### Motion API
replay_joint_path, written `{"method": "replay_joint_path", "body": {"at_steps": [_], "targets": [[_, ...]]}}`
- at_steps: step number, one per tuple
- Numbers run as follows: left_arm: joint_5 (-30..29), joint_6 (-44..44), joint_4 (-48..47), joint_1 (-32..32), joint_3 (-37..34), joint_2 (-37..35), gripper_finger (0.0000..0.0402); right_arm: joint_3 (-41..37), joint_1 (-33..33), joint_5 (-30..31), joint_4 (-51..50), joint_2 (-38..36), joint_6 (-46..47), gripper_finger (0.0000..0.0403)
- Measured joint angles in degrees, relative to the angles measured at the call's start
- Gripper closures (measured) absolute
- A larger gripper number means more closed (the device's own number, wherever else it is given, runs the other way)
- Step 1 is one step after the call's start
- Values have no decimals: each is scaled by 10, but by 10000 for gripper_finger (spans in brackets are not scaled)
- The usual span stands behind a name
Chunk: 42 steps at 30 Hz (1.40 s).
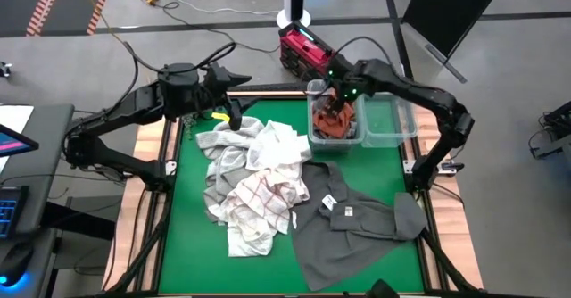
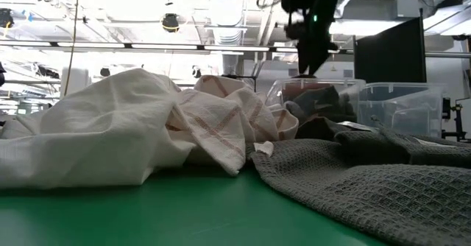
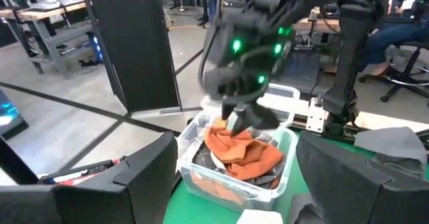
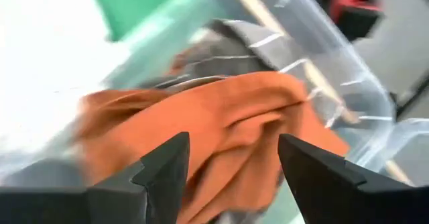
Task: Sort towels by color in basket
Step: Put the orange towel into the left transparent bin, then put the dark gray towel into the left transparent bin
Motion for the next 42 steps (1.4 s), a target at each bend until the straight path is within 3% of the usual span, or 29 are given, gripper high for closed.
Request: {"method": "replay_joint_path", "body": {"at_steps": [9, 14, 17, 22, 31, 34, 37, 42], "targets": [[0, -9, -7, 0, 0, 0, 109, 125, 28, -171, -91, -11, -30, 132], [0, -9, -12, 0, 0, 0, 109, 91, 120, -139, -3, -34, -127, 132], [0, -10, -12, 0, 0, 0, 109, 48, 177, -129, 69, -35, -131, 132], [0, -2, -28, 0, 0, 0, 109, -38, 255, -129, 115, -35, -71, 132], [3, 114, -90, 5, 0, 27, 109, -145, 376, -112, 118, -40, 96, 133], [52, 139, -100, 5, 0, 46, 109, -153, 412, -78, 115, -40, 161, 133], [154, 140, -100, 4, 0, 69, 109, -153, 432, -49, 111, -45, 243, 133], [268, 78, -98, -29, 0, 115, 109, -153, 466, -4, 45, -77, 333, 133]]}}
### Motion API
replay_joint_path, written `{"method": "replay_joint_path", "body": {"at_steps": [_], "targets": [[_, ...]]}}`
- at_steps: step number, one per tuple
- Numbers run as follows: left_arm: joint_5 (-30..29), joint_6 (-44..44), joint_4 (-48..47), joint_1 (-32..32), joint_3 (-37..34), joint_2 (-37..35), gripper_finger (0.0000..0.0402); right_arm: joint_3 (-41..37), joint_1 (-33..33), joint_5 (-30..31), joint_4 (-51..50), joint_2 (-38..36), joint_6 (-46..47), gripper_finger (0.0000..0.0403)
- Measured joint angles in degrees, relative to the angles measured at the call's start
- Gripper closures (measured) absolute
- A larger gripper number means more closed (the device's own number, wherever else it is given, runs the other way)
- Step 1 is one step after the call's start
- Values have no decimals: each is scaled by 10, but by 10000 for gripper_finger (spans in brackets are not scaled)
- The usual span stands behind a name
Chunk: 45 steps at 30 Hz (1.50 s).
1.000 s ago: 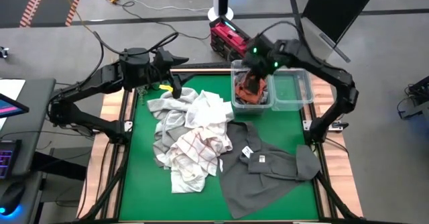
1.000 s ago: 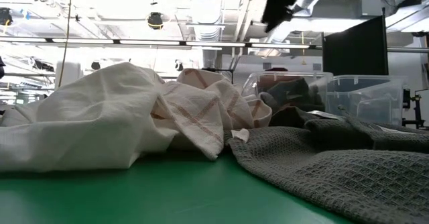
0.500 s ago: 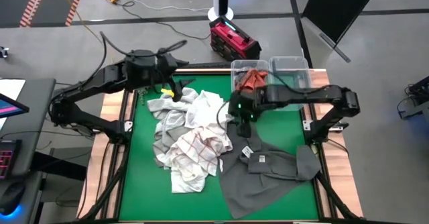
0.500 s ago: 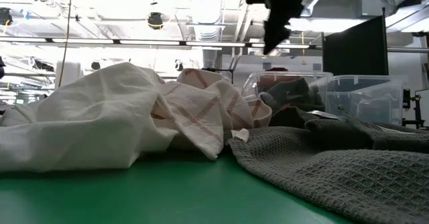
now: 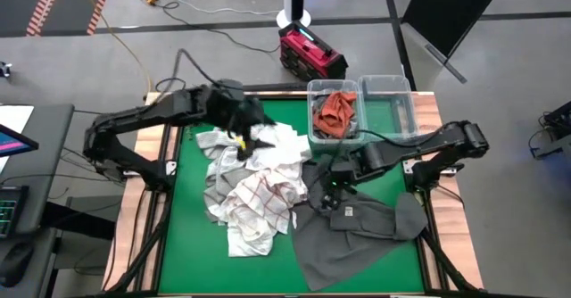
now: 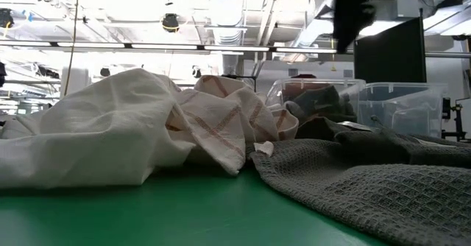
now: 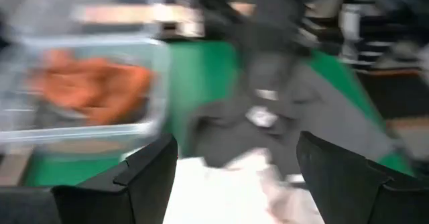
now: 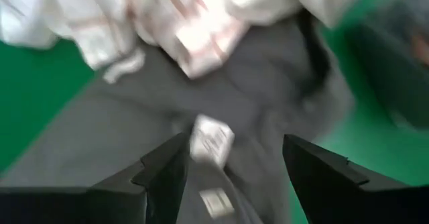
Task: Sort towels by color in basket
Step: Put the dark gray towel into the left transparent bin
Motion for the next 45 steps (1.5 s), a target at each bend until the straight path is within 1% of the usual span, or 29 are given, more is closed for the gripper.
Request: {"method": "replay_joint_path", "body": {"at_steps": [3, 6, 8, 10, 12, 15, 17, 20, 23, 25, 28, 31, 34, 37, 40, 43, 45], "targets": [[35, -23, 6, -38, 0, 35, 109, 0, 22, 27, -73, -30, 46, 133], [37, -40, 35, -84, 0, 79, 109, 0, 53, 28, -135, -65, 116, 133], [37, -58, 69, -116, 0, 111, 109, 0, 86, 28, -155, -85, 176, 133], [37, -89, 114, -146, 0, 143, 109, 0, 122, 31, -154, -102, 227, 133], [37, -117, 159, -172, 0, 173, 109, 0, 157, 55, -154, -112, 269, 133], [21, -143, 215, -200, 0, 218, 109, 0, 196, 122, -157, -116, 299, 133], [0, -161, 237, -209, 0, 247, 109, 0, 210, 156, -155, -116, 314, 133], [-29, -207, 258, -214, 0, 290, 109, 0, 220, 161, -142, -116, 356, 133], [-45, -237, 292, -213, 0, 337, 109, 0, 238, 168, -120, -116, 362, 133], [-56, -245, 306, -211, 0, 367, 109, 0, 250, 188, -121, -114, 366, 133], [-60, -266, 303, -205, 0, 407, 109, 0, 263, 218, -124, -113, 368, 133], [-62, -292, 286, -204, 0, 435, 109, 0, 265, 221, -123, -114, 368, 133], [-64, -291, 285, -208, 0, 449, 115, 3, 270, 225, -117, -117, 368, 133], [-80, -272, 285, -215, 1, 457, 131, 11, 272, 228, -112, -119, 368, 133], [-125, -225, 281, -222, 1, 457, 161, 20, 277, 241, -105, -119, 368, 133], [-160, -185, 273, -225, 1, 458, 213, 24, 282, 267, -101, -119, 368, 133], [-164, -172, 261, -225, 1, 458, 258, 24, 283, 277, -95, -119, 368, 133]]}}
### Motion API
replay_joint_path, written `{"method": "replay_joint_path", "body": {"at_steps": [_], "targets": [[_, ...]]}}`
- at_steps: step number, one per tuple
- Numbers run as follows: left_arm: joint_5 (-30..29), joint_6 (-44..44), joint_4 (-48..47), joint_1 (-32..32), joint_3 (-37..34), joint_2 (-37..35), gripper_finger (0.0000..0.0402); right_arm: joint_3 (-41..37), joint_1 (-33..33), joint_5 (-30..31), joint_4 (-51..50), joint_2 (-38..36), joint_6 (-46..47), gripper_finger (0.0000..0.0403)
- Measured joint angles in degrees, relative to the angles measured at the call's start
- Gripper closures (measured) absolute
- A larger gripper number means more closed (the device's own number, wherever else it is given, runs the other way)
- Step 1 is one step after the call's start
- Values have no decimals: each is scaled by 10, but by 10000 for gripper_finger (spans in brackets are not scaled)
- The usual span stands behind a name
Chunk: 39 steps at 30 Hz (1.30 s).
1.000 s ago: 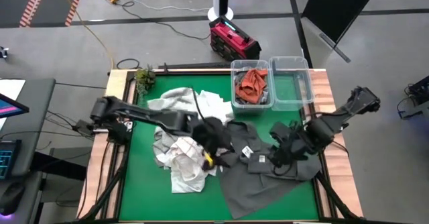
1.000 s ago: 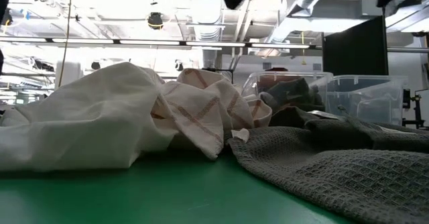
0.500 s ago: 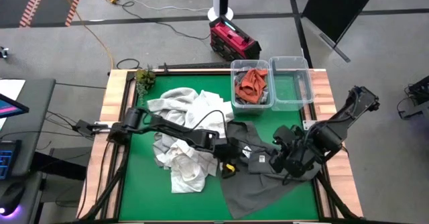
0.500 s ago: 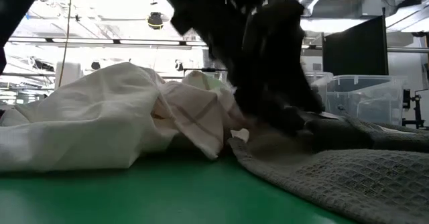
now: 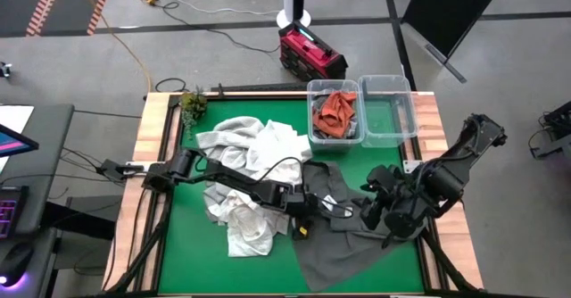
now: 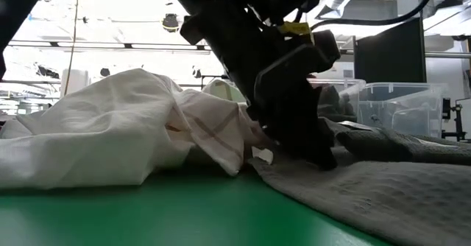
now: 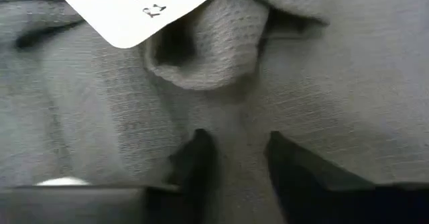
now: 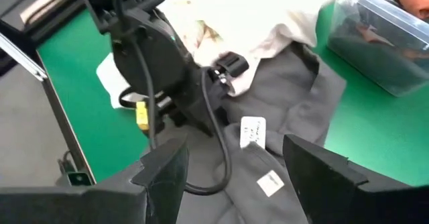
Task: Sort towels by color in basket
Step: Put the dark gray towel into the left transparent bin
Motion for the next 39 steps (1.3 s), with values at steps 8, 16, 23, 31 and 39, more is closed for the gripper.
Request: {"method": "replay_joint_path", "body": {"at_steps": [8, 16, 23, 31, 39], "targets": [[15, -14, -38, 14, 1, 1, 397, 0, 0, 5, 17, 0, 0, 133], [-10, 7, -3, 38, -3, -94, 401, 0, 0, 5, 18, 0, 0, 133], [-32, 35, 84, 60, -3, -198, 401, 0, 0, 22, 18, 0, -8, 133], [-52, 68, 285, 138, -2, -264, 401, 0, -44, 57, 43, 0, -49, 133], [-32, 54, 452, 232, -2, -260, 401, 2, -111, 66, 82, 0, -134, 133]]}}
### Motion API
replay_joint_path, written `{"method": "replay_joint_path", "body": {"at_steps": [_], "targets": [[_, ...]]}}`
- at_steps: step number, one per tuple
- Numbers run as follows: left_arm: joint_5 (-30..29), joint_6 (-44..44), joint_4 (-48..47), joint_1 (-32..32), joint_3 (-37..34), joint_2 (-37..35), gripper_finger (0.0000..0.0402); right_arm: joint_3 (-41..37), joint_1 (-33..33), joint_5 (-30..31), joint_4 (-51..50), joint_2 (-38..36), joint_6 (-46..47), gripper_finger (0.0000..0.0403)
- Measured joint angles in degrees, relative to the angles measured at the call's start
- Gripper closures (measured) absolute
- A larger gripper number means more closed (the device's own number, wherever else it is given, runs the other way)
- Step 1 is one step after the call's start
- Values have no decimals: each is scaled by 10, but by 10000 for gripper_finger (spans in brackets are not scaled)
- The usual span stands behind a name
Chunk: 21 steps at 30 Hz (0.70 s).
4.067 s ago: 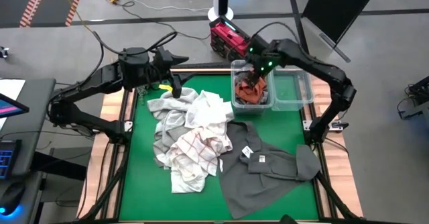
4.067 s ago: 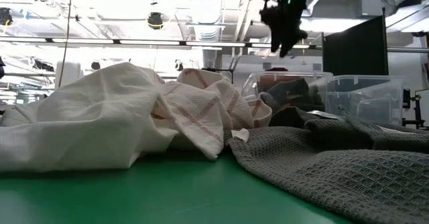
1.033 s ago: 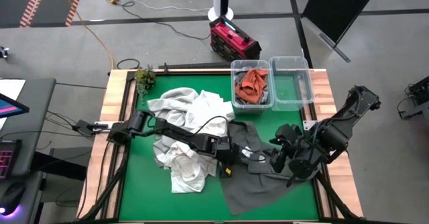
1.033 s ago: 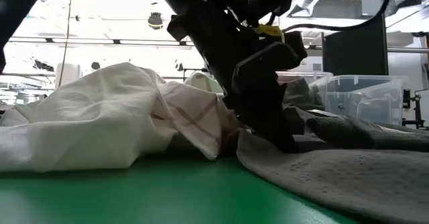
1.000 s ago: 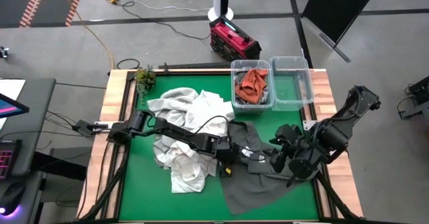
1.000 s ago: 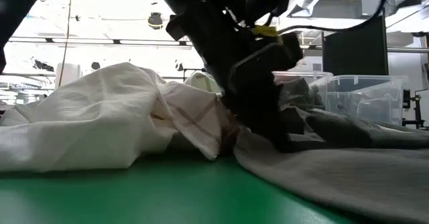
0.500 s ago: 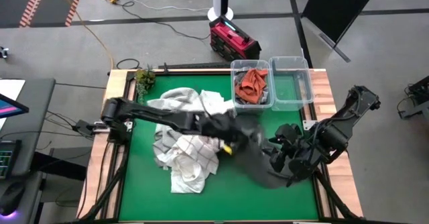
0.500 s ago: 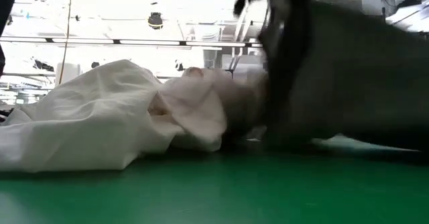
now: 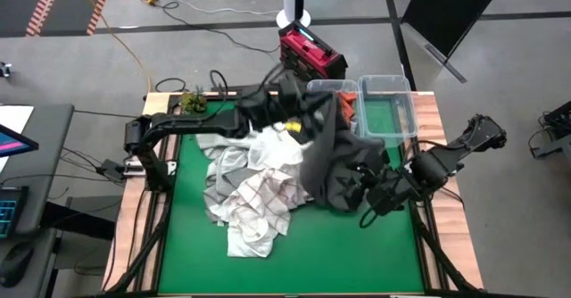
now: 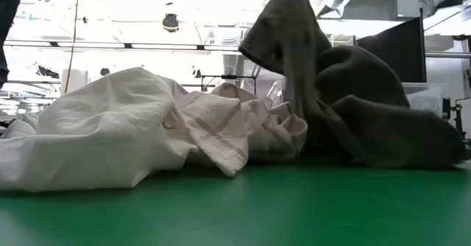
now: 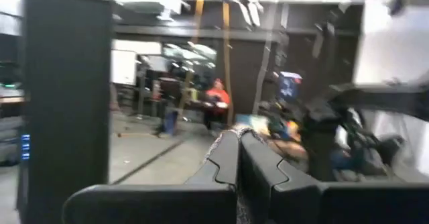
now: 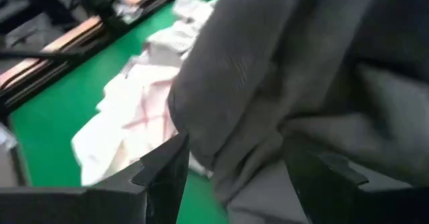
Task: Sort towels by color in basket
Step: Put the dark gray towel into the left transparent bin
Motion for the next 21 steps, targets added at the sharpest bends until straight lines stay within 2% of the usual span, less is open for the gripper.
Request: {"method": "replay_joint_path", "body": {"at_steps": [5, 8, 13, 18, 21], "targets": [[15, -57, 93, 49, 0, -2, 401, 0, -43, 67, -7, 0, -4, 133], [67, -95, 140, 76, 0, -2, 401, 0, -84, 95, 0, 0, -39, 133], [149, -141, 192, 121, 0, -1, 401, 0, -161, 96, 64, -1, -159, 132], [154, -234, 272, 169, 0, -1, 401, 1, -230, 88, 182, -16, -286, 132], [154, -266, 292, 186, 0, -2, 401, 1, -278, 47, 237, -22, -370, 132]]}}
